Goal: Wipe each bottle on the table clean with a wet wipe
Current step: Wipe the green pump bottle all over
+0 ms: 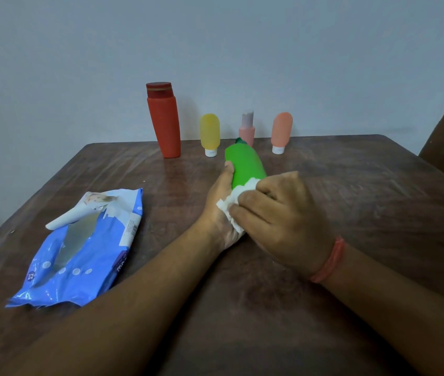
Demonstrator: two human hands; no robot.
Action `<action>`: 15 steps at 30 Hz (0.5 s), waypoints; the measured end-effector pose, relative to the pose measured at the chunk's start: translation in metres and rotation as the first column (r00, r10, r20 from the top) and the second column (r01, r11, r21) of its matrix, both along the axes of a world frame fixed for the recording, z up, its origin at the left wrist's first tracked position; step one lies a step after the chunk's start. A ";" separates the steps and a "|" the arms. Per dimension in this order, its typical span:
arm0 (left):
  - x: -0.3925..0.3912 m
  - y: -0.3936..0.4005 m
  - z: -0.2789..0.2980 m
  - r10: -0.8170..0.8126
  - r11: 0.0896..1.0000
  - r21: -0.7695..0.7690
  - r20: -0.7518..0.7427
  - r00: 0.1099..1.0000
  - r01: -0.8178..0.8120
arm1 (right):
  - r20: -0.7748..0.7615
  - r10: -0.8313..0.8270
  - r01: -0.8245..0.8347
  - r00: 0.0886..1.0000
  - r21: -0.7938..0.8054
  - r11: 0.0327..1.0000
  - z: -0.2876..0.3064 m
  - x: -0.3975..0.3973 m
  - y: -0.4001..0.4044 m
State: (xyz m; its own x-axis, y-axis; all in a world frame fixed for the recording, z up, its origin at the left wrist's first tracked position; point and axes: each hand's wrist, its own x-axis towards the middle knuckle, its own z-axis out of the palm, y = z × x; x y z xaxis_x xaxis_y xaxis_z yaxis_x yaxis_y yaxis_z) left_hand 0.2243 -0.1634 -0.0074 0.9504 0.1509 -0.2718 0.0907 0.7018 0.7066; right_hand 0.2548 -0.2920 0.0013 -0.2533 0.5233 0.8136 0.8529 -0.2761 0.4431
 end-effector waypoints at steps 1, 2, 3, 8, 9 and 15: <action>0.001 -0.003 0.001 -0.004 1.000 -0.012 0.019 1.000 0.004 | 0.002 -0.030 0.030 1.000 0.027 0.999 0.004 0.000 -0.003; 0.003 -0.004 -0.001 0.004 0.999 -0.035 0.055 0.998 -0.002 | -0.005 -0.059 0.059 0.998 0.052 0.997 0.008 0.001 -0.006; 0.005 -0.004 -0.001 0.004 0.998 -0.064 0.084 0.996 0.002 | -0.019 -0.076 0.077 0.997 0.066 0.995 0.010 0.003 -0.009; 0.003 0.004 0.003 0.048 0.977 -0.213 0.130 0.990 -0.020 | -0.086 -0.037 0.036 0.996 -0.011 0.999 0.000 0.007 -0.015; 0.001 0.006 0.004 0.052 0.967 -0.253 0.125 0.991 -0.019 | -0.095 -0.025 0.021 0.995 -0.035 0.999 -0.002 0.006 -0.014; -0.008 0.005 0.005 -0.064 0.971 -0.216 0.187 0.980 0.104 | -0.045 -0.018 0.019 0.999 0.019 1.000 0.002 -0.002 -0.002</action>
State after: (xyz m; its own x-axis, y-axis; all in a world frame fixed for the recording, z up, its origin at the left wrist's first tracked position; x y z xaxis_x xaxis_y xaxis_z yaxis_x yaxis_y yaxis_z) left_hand 0.2165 -0.1585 -0.0026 0.9930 0.0231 -0.1156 0.0437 0.8387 0.5429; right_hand 0.2526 -0.2941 0.0035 -0.2068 0.5113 0.8342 0.8665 -0.3003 0.3988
